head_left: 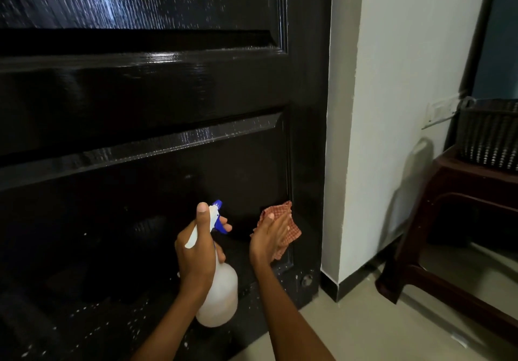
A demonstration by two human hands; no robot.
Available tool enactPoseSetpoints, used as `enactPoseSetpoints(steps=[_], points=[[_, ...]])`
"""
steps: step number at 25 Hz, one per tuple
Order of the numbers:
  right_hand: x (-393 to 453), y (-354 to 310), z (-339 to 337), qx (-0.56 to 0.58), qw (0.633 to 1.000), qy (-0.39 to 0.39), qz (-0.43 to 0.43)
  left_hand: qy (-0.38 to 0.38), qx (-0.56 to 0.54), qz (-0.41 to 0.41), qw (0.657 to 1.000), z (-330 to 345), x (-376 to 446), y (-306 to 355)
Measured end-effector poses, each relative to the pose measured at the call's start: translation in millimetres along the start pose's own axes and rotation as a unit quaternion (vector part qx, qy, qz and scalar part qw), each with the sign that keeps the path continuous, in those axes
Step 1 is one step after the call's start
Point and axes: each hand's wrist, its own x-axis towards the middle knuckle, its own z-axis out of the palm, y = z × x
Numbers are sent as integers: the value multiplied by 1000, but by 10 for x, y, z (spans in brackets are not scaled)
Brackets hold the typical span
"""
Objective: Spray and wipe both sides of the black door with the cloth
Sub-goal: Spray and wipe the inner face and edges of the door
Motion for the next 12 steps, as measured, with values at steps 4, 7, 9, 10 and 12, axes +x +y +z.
enactPoseSetpoints(steps=[4, 7, 9, 10, 12], points=[[96, -854, -14, 29, 987, -27, -157, 5, 4, -5, 1000, -53, -40, -100], [307, -1139, -81, 33, 953, -40, -300, 9, 17, -3, 1000, -56, -32, -187], [366, -754, -64, -4, 947, -22, -319, 9, 22, 0, 1000, -53, -32, -250], [342, -434, -47, -8, 957, -21, -288, 9, 24, -4, 1000, -56, -40, -301], [248, 202, -73, -23, 981, -22, -194, 7, 21, -22, 1000, -67, -77, -409]])
